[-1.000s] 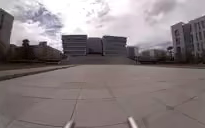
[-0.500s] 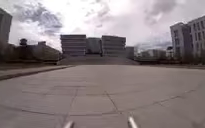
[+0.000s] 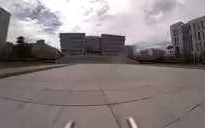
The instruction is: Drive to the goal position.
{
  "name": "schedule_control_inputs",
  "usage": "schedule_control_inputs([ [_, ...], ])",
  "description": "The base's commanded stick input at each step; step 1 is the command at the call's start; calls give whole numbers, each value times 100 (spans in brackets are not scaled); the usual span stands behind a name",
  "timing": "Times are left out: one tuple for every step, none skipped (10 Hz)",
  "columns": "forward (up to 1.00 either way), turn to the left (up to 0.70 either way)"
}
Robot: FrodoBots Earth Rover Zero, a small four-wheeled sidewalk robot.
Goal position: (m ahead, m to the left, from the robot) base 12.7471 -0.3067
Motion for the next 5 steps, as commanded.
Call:
schedule_control_inputs([
  [100,29],
  [100,13],
  [100,1],
  [100,1],
  [100,1],
])
